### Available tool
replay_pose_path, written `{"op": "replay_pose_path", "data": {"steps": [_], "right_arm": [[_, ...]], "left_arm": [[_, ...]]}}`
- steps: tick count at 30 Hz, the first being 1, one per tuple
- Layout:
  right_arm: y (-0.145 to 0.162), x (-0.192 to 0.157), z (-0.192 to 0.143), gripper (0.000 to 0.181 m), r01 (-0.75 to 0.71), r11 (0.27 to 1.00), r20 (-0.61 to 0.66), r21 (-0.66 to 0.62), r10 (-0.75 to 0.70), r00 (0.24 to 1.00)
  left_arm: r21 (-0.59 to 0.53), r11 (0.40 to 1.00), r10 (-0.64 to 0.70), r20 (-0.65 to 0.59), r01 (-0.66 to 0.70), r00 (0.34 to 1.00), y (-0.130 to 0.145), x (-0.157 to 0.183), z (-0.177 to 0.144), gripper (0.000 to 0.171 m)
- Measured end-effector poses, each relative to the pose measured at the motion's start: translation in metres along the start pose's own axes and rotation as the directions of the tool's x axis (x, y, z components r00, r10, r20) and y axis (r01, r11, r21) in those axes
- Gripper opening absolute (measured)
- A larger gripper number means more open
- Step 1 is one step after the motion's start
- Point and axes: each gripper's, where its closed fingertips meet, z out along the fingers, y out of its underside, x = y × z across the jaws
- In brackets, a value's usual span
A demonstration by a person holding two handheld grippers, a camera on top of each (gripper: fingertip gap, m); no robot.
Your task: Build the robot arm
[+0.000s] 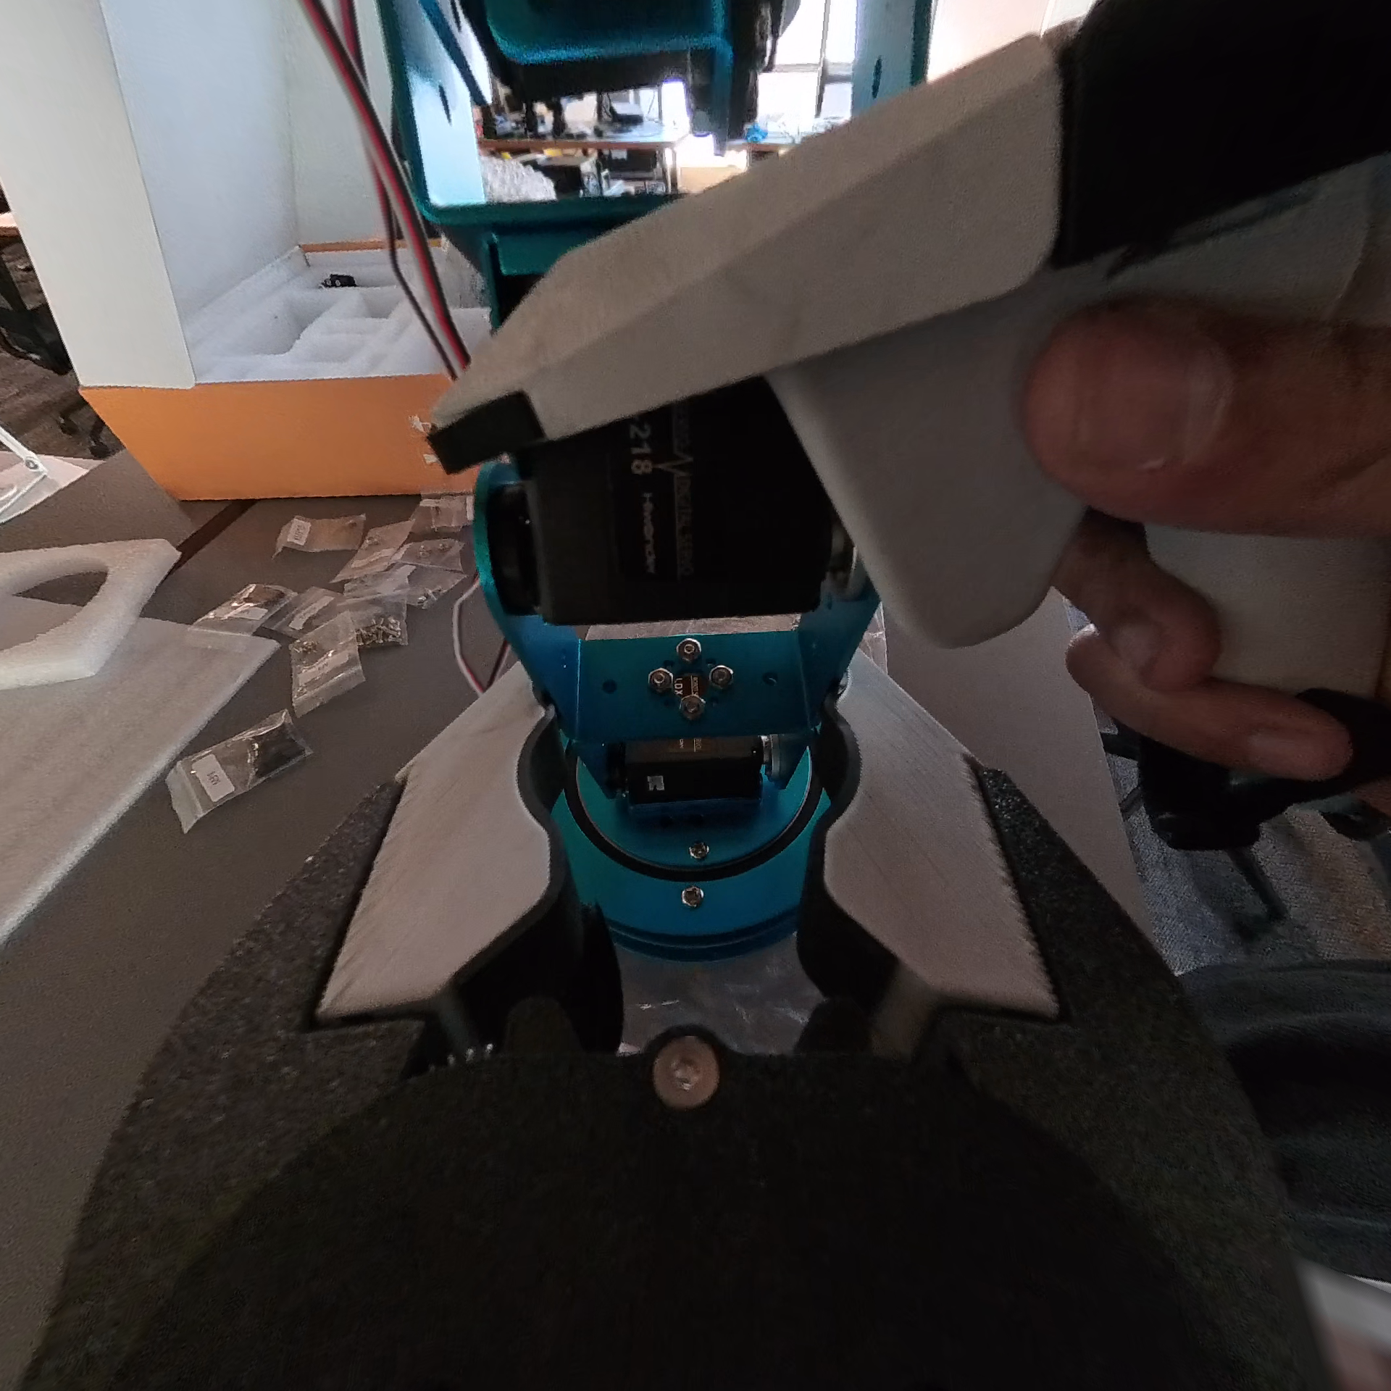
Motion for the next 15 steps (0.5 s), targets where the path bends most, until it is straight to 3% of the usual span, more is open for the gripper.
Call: {"op": "replay_pose_path", "data": {"steps": [15], "right_arm": [[-0.0017,0.0084,-0.0003,0.03,0.055,0.998,0.009,-0.029,-0.055,0.998]], "left_arm": [[-0.007,1.0,-0.014,-0.015,0.013,1.0,-0.0014,-0.0004,0.0077,0.064]]}}
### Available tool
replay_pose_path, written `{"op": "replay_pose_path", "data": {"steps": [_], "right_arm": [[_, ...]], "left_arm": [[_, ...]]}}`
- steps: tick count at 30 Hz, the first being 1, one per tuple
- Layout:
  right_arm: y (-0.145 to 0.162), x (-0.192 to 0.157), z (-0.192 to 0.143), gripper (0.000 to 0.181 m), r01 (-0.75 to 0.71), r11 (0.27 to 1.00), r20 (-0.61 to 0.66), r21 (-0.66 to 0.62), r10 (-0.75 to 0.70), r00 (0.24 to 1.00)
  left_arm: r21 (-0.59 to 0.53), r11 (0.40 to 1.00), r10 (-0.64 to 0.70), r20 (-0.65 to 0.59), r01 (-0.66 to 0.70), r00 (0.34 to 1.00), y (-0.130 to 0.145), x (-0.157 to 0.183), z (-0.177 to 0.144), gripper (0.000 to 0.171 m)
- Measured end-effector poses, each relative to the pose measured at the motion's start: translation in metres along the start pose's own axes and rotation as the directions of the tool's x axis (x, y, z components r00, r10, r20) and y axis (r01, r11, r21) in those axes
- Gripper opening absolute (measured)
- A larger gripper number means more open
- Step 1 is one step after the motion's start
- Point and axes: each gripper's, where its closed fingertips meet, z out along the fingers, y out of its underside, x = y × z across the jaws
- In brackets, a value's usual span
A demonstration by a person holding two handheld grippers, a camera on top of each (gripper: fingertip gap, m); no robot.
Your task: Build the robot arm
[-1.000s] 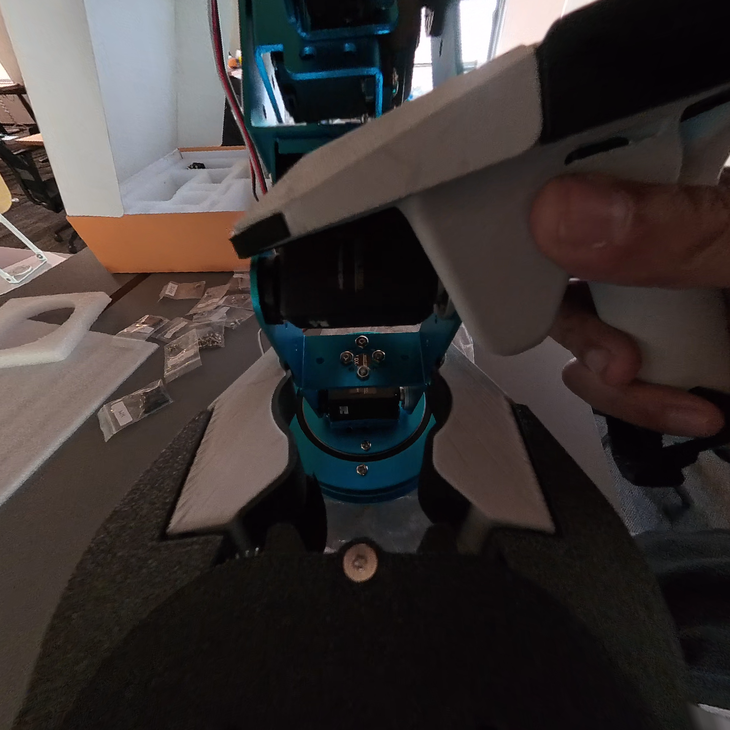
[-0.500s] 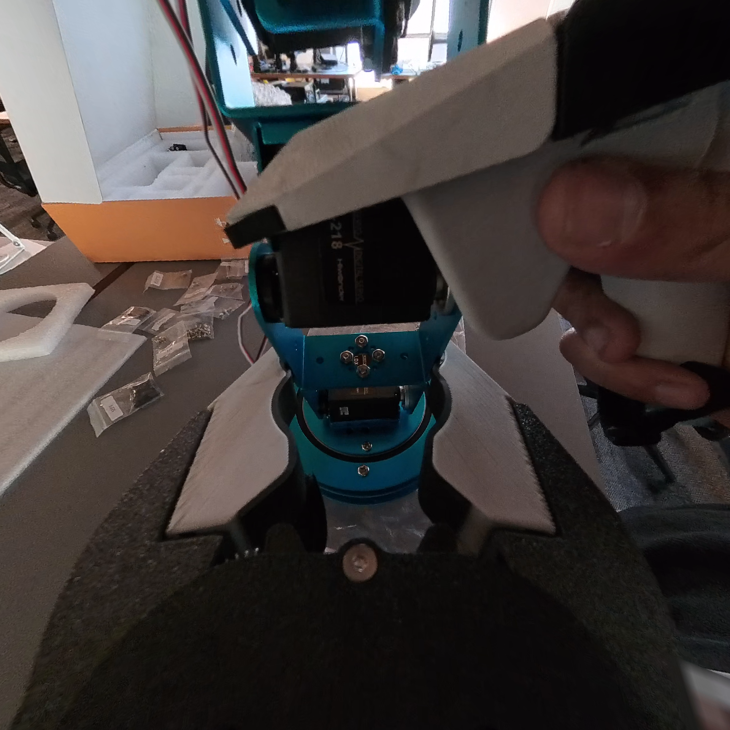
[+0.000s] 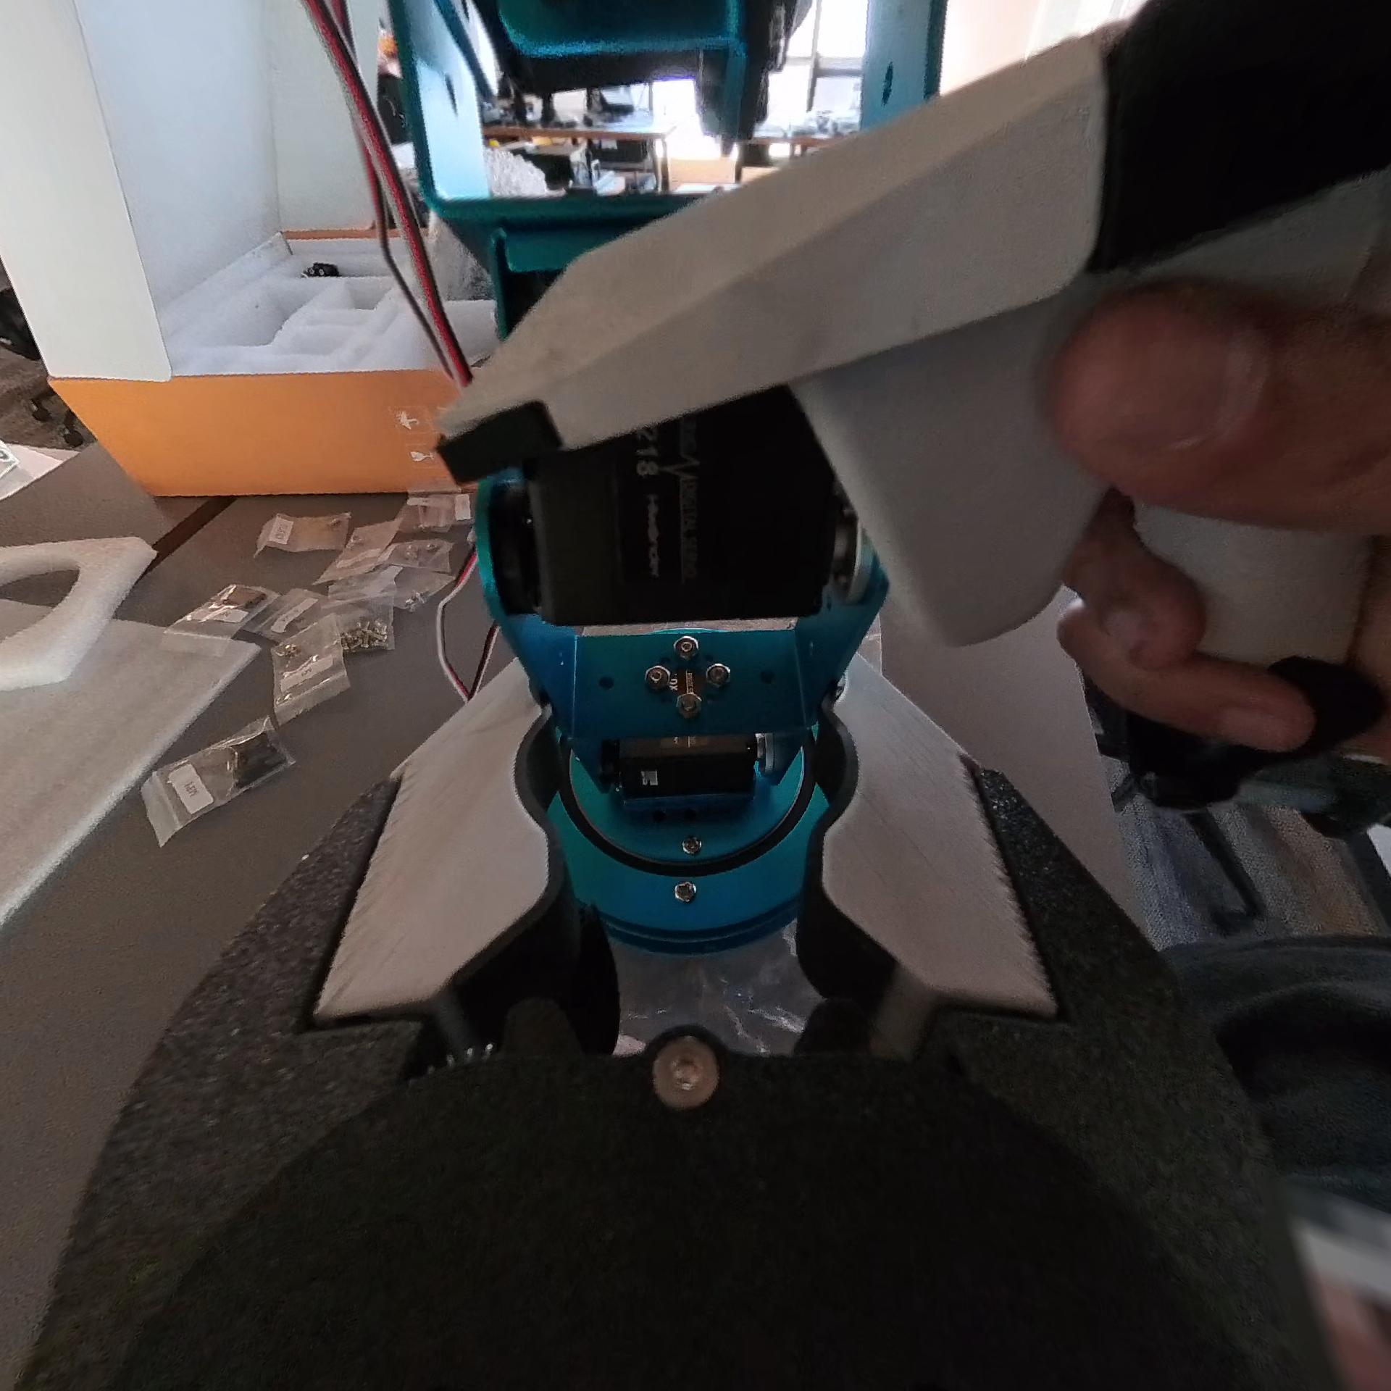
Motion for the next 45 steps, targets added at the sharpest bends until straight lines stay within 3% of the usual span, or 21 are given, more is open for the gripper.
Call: {"op": "replay_pose_path", "data": {"steps": [3,7,10,12,14,17,20,25,34,38,42,45], "right_arm": [[-0.001,-0.005,-0.005,0.042,0.036,0.999,0.078,0.006,-0.036,0.996],[0.003,-0.003,-0.037,0.055,0.001,1.0,0.286,0.0,0.0,0.958],[0.006,0.052,-0.08,0.04,0.034,0.999,0.306,-0.008,-0.03,0.951],[0.03,0.113,-0.095,0.033,0.133,0.979,0.265,-0.155,-0.089,0.96],[0.07,0.174,-0.094,0.028,0.292,0.878,0.237,-0.379,-0.213,0.948],[0.11,0.217,-0.072,0.028,0.483,0.696,0.358,-0.531,-0.332,0.873],[0.128,0.228,-0.048,0.024,0.623,0.56,0.487,-0.546,-0.394,0.78],[0.149,0.236,-0.035,0.022,0.745,0.426,0.617,-0.513,-0.421,0.665],[0.152,0.235,-0.032,0.01,0.773,0.433,0.696,-0.463,-0.363,0.62],[0.151,0.235,-0.033,0.006,0.754,0.48,0.706,-0.448,-0.328,0.628],[0.126,0.228,-0.034,0.006,0.688,0.608,0.698,-0.396,-0.288,0.656],[0.074,0.194,-0.039,0.006,0.584,0.77,0.724,-0.258,-0.246,0.644]], "left_arm": [[-0.002,1.0,0.01,-0.013,-0.01,1.0,0.0,0.0,-0.001,0.065],[-0.014,1.0,0.01,-0.031,-0.011,0.999,0.001,0.001,-0.001,0.065],[-0.038,0.999,0.019,-0.036,-0.021,0.999,0.003,0.001,-0.002,0.066],[-0.076,0.996,0.038,-0.022,-0.04,0.999,0.007,0.0,-0.003,0.067],[-0.125,0.991,0.054,0.008,-0.053,0.998,0.012,0.0,-0.004,0.072],[-0.174,0.984,0.06,0.071,-0.047,0.996,0.016,0.0,-0.005,0.073],[-0.219,0.975,0.055,0.145,-0.022,0.988,0.021,-0.001,-0.008,0.075],[-0.209,0.976,0.004,0.264,0.054,0.964,0.02,-0.004,-0.019,0.076],[-0.136,0.98,-0.081,0.401,0.147,0.913,0.003,0.0,-0.05,0.081],[-0.089,0.981,-0.114,0.452,0.172,0.885,-0.011,0.001,-0.072,0.079],[-0.023,0.986,-0.13,0.492,0.162,0.861,-0.04,0.004,-0.09,0.078],[0.054,0.991,-0.136,0.487,0.126,0.863,-0.075,0.011,-0.096,0.076]]}}
